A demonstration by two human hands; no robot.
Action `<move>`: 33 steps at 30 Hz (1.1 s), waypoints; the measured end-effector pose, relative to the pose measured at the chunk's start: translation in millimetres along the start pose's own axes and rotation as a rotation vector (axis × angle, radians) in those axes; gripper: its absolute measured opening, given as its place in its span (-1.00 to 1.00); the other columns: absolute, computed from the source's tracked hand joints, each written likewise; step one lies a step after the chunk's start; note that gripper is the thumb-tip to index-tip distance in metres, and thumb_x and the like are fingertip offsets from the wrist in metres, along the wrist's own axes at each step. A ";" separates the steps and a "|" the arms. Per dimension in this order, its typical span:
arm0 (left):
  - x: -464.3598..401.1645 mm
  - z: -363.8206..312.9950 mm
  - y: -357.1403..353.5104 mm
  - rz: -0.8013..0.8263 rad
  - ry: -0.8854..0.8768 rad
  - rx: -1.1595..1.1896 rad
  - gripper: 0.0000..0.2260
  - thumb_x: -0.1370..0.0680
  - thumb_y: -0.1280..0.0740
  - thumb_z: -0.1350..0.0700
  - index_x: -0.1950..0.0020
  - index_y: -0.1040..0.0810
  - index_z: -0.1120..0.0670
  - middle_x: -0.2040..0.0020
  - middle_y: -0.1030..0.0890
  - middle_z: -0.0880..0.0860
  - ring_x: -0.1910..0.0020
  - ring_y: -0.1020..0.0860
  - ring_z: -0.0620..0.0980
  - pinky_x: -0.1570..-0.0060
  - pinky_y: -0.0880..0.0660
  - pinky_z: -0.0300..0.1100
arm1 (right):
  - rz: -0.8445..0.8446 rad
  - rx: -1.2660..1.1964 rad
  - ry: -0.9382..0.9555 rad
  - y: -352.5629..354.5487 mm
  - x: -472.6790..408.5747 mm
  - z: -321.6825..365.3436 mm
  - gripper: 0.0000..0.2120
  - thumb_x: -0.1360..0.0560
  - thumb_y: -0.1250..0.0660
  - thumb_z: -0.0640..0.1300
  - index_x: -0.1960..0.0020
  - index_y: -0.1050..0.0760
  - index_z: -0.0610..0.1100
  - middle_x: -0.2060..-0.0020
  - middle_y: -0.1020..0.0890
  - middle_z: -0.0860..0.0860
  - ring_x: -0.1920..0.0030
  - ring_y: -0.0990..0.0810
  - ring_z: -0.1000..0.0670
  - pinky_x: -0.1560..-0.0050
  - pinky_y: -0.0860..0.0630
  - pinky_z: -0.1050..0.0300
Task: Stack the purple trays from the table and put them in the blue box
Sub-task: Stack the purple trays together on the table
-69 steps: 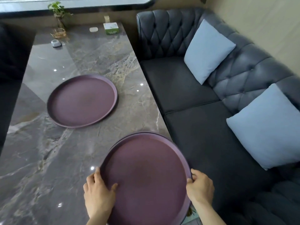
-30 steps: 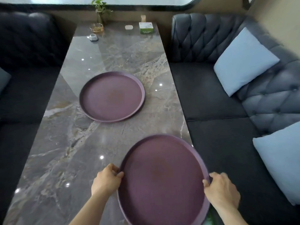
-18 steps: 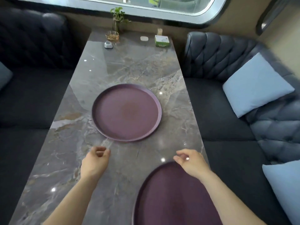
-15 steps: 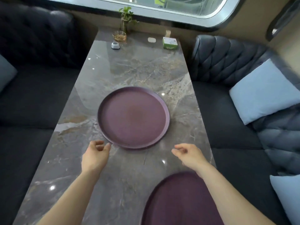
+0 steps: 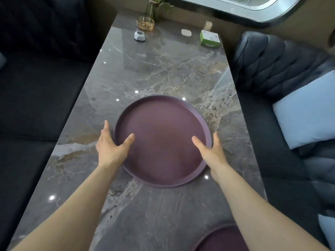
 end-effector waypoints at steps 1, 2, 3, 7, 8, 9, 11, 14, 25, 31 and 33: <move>0.1 -2.7 -5.5 0.024 -0.001 -0.009 -0.09 -0.41 -0.46 -0.19 -0.62 -0.01 -0.15 -0.61 -0.19 0.07 -0.61 -0.03 0.06 -0.55 -0.10 0.12 | 0.008 -0.018 -0.002 -2.8 -2.0 -0.2 0.05 -0.37 -0.48 0.31 -0.64 0.08 0.16 -0.65 -0.04 0.10 -0.63 -0.09 -0.04 -0.58 -0.16 -0.14; 0.8 -5.5 -10.3 0.044 -0.005 -0.014 -0.08 -0.42 -0.46 -0.18 -0.63 0.00 -0.15 -0.61 -0.19 0.07 -0.61 0.01 0.05 -0.56 -0.07 0.13 | 0.010 -0.030 -0.002 -4.1 -3.7 0.1 0.04 -0.38 -0.48 0.30 -0.64 0.06 0.14 -0.64 -0.06 0.09 -0.62 -0.11 -0.04 -0.57 -0.17 -0.13; 1.9 -8.4 -14.2 0.057 -0.009 -0.012 -0.08 -0.42 -0.47 -0.17 -0.63 0.01 -0.14 -0.61 -0.19 0.07 -0.61 0.02 0.06 -0.56 -0.06 0.13 | 0.007 -0.043 -0.002 -3.8 -4.8 0.9 0.03 -0.38 -0.48 0.30 -0.65 0.03 0.12 -0.64 -0.08 0.08 -0.62 -0.13 -0.05 -0.55 -0.18 -0.12; 9.0 -10.7 -13.5 0.049 0.043 0.108 -0.07 -0.40 -0.52 -0.10 -0.62 -0.04 -0.17 -0.60 -0.18 0.09 -0.59 -0.13 0.12 -0.52 -0.17 0.14 | -0.008 -0.099 -0.018 5.4 -1.1 2.4 -0.03 -0.41 -0.47 0.27 -0.65 -0.06 0.03 -0.62 -0.17 0.01 -0.58 -0.22 -0.08 -0.49 -0.23 -0.08; 12.7 -9.7 -12.9 0.049 0.058 0.146 -0.08 -0.40 -0.53 -0.08 -0.62 -0.05 -0.17 -0.61 -0.16 0.09 -0.58 -0.17 0.12 -0.51 -0.20 0.10 | -0.018 -0.105 -0.022 8.9 2.2 1.4 -0.03 -0.41 -0.47 0.27 -0.65 -0.06 0.02 -0.62 -0.18 -0.01 -0.58 -0.23 -0.09 -0.49 -0.24 -0.08; 17.6 -8.1 -12.5 0.049 0.071 0.170 -0.08 -0.40 -0.53 -0.06 -0.62 -0.06 -0.16 -0.61 -0.12 0.09 -0.56 -0.21 0.12 -0.49 -0.23 0.04 | -0.030 -0.106 -0.023 12.6 6.0 -0.2 -0.03 -0.41 -0.47 0.27 -0.65 -0.06 0.01 -0.62 -0.19 -0.02 -0.58 -0.24 -0.10 -0.49 -0.25 -0.09; 31.7 -4.0 -11.0 0.038 0.097 0.170 -0.09 -0.41 -0.54 -0.04 -0.62 -0.07 -0.12 -0.61 -0.09 0.10 -0.53 -0.26 0.13 -0.43 -0.28 0.00 | -0.065 -0.089 -0.026 22.7 16.8 -3.8 -0.02 -0.41 -0.46 0.28 -0.64 -0.06 -0.02 -0.61 -0.20 -0.05 -0.57 -0.26 -0.13 -0.50 -0.26 -0.12; 59.1 1.0 -8.5 0.009 0.116 0.154 -0.08 -0.39 -0.55 -0.04 -0.62 -0.11 -0.06 -0.60 -0.15 0.12 -0.49 -0.34 0.16 -0.43 -0.33 0.04 | -0.140 0.022 -0.034 49.8 41.0 -9.6 -0.03 -0.40 -0.42 0.33 -0.63 -0.10 -0.05 -0.60 -0.24 -0.06 -0.56 -0.27 -0.17 -0.52 -0.26 -0.23; 225.2 6.9 -31.4 0.067 0.098 0.207 -0.31 -0.39 -0.55 0.10 -0.46 -0.40 0.22 -0.40 -0.52 0.16 -0.36 -0.52 0.16 -0.38 -0.43 0.12 | -0.364 0.340 -0.127 211.3 172.2 -96.6 -0.37 -0.50 -0.34 0.23 -0.45 -0.43 -0.09 -0.35 -0.53 -0.10 -0.27 -0.57 -0.20 -0.28 -0.51 -0.18; 311.3 50.3 -42.8 0.095 0.206 0.178 -0.50 -0.39 -0.52 0.18 -0.31 -0.54 0.18 -0.14 -0.68 0.18 -0.08 -0.66 0.19 -0.18 -0.57 0.18 | -0.328 0.429 -0.194 258.2 239.7 -177.4 -0.34 -0.53 -0.34 0.21 -0.49 -0.40 -0.15 -0.40 -0.51 -0.15 -0.34 -0.54 -0.22 -0.26 -0.48 -0.07; 330.8 63.3 -45.2 0.102 0.212 0.147 -0.54 -0.39 -0.50 0.21 -0.28 -0.57 0.17 -0.07 -0.70 0.17 -0.01 -0.68 0.17 -0.14 -0.59 0.15 | -0.308 0.447 -0.223 264.8 256.5 -202.4 -0.35 -0.53 -0.34 0.19 -0.49 -0.40 -0.16 -0.41 -0.50 -0.16 -0.36 -0.52 -0.21 -0.31 -0.45 -0.07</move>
Point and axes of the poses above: each hand's wrist, its own x-axis away from the middle knuckle, its own y-axis out of the back of the hand, z = x × y, the point moved 10 cm from there along -x, towards the middle knuckle
